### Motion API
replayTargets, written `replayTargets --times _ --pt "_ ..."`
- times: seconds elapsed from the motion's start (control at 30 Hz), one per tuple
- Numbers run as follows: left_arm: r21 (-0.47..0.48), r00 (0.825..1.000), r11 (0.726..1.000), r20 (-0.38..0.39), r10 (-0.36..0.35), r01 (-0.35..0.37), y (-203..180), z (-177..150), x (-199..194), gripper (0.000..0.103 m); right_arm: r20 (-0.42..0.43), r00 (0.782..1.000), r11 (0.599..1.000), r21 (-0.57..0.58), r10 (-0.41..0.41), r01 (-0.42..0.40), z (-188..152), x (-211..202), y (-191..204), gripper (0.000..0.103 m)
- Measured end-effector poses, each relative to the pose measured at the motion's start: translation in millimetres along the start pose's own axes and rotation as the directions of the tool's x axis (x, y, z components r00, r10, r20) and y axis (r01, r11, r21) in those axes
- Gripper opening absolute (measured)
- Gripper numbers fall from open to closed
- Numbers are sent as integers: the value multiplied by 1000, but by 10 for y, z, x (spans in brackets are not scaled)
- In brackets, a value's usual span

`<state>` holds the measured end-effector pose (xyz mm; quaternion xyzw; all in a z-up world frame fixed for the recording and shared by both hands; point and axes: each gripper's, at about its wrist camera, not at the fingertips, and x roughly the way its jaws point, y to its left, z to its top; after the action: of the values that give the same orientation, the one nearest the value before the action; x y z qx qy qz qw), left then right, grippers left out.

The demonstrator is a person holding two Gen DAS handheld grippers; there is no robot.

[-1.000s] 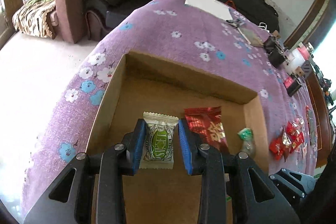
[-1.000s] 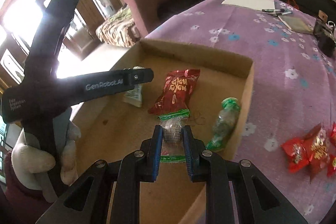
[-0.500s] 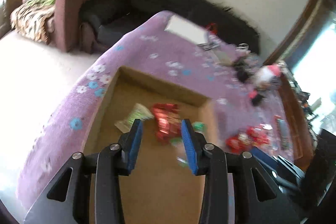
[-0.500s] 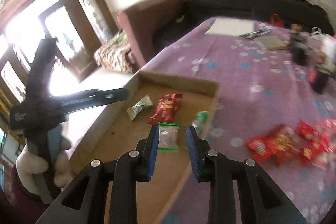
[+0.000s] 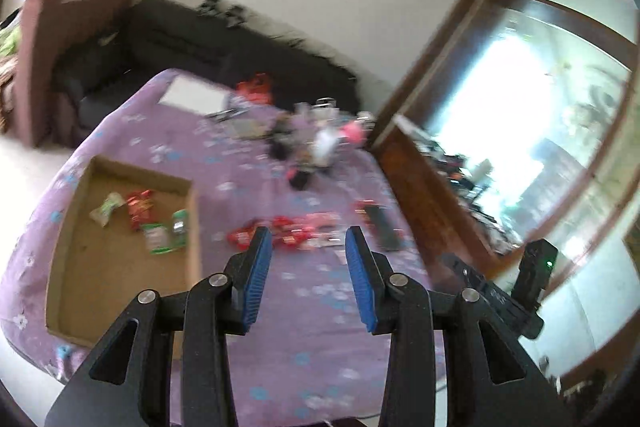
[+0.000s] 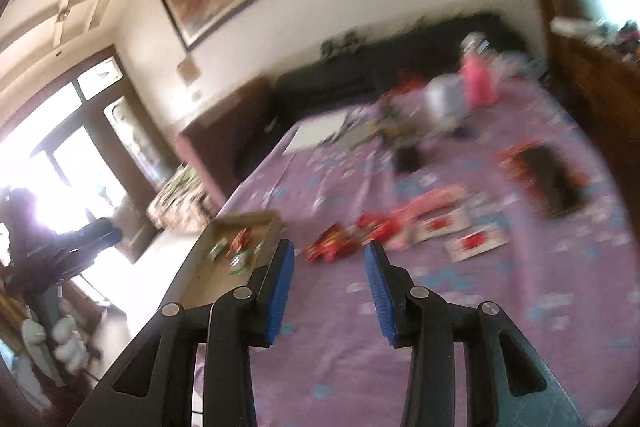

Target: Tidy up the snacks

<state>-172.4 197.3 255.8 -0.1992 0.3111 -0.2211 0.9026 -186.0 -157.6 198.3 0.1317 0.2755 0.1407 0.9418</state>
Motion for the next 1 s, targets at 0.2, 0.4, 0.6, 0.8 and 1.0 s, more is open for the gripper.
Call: replayTargets --times 0.2,0.4,0.6,0.8,1.0 --pt "84 988 996 151 15 -28 -580 547 -829 36 181 980 997 34 -78 74 525 -1235 -197 40" --pt "58 882 954 402 247 -294 -875 1566 -1962 36 386 892 965 -19 -235 262 1500 -2386 51 40" --pt "-73 625 798 580 522 -599 -976 2399 -2812 64 470 778 897 75 -417 435 2582 -3240 307 40" --pt "-39 651 789 541 533 -613 -557 2395 -2513 81 460 736 846 70 -498 529 2812 -3102 506 59" --pt "99 821 867 390 418 -489 -135 1684 -1420 82 223 901 912 -91 -372 400 2051 -1525 245 64"
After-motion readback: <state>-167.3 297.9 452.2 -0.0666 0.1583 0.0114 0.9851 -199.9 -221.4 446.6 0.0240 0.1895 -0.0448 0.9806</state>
